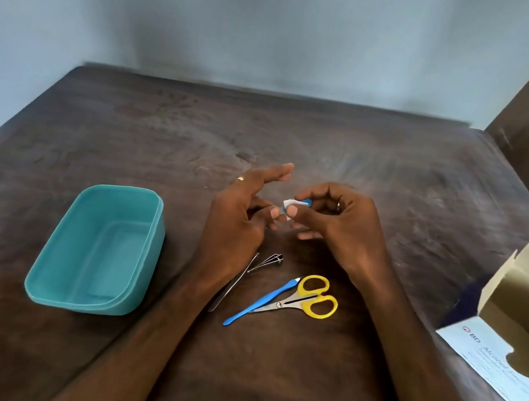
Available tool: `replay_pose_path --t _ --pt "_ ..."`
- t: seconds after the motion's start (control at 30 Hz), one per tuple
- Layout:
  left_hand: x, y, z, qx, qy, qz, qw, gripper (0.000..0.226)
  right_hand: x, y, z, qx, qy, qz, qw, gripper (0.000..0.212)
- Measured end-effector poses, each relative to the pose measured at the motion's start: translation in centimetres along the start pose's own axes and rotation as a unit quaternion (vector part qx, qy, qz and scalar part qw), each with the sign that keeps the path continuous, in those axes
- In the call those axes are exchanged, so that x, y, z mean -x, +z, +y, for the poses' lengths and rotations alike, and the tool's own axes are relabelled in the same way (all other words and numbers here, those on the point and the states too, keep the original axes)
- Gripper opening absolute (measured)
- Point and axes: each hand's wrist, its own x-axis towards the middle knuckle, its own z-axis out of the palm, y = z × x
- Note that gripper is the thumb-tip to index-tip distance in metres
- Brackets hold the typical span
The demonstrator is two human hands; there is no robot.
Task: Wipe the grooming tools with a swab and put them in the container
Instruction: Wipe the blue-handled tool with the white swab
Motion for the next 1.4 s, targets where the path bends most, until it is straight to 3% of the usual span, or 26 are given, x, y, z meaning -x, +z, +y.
replay_pose_path --t 0.2,0.43,0.83,1.4 --pt "-0.06 -0.12 -0.26 -0.023 0.026 0.0 0.999 0.064 0.03 0.06 0.46 0.081 -0.037 -0.005 0.996 0.018" --pt "-0.22 -0.35 -0.69 0.003 0.011 0.011 1.0 0.071 -0.12 0.02 0.73 0.041 -0.045 -0.029 0.998 0.012" --pt "-0.14 -0.24 -0.46 -0.019 0.04 0.003 0.999 0.07 0.35 0.41 0.55 0.13 -0.074 0.023 0.988 0.012" --pt "-0.28 -0.21 -0.6 -0.065 0.073 0.012 0.995 0.067 0.17 0.27 0.7 0.084 -0.081 0.0 0.993 0.002"
